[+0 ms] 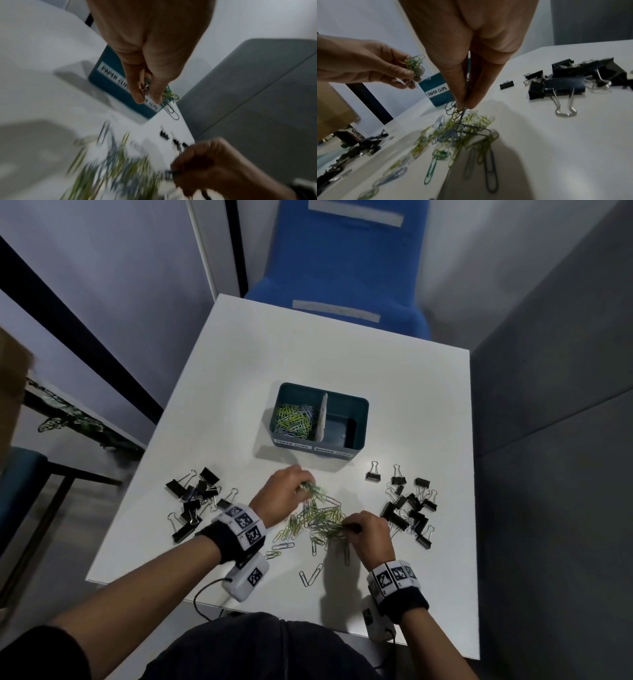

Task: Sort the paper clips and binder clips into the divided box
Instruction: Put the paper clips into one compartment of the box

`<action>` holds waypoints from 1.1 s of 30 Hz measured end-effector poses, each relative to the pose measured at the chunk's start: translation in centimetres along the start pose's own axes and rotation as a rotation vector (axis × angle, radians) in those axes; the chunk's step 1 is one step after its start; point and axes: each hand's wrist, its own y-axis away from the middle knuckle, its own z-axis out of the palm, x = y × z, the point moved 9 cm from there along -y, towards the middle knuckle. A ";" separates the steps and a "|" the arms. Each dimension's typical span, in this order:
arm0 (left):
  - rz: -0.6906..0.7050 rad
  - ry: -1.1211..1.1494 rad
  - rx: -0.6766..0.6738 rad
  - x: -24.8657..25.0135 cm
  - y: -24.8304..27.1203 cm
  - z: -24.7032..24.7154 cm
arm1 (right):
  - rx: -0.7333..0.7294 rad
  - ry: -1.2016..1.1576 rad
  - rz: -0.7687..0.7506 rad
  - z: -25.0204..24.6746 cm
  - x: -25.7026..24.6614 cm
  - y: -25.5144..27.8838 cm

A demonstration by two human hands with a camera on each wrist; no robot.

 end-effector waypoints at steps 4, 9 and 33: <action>0.047 0.008 0.131 2.3 -3.3 -5.8 | 0.035 -0.028 -0.048 -2.1 -1.5 0.0; -0.049 -0.057 0.224 1.3 -8.2 -9.9 | 0.033 -0.023 -0.172 -5.6 -7.1 -1.2; -0.231 -0.368 -0.233 -10.2 5.8 5.1 | -0.070 0.211 -0.172 -2.5 -7.5 -6.9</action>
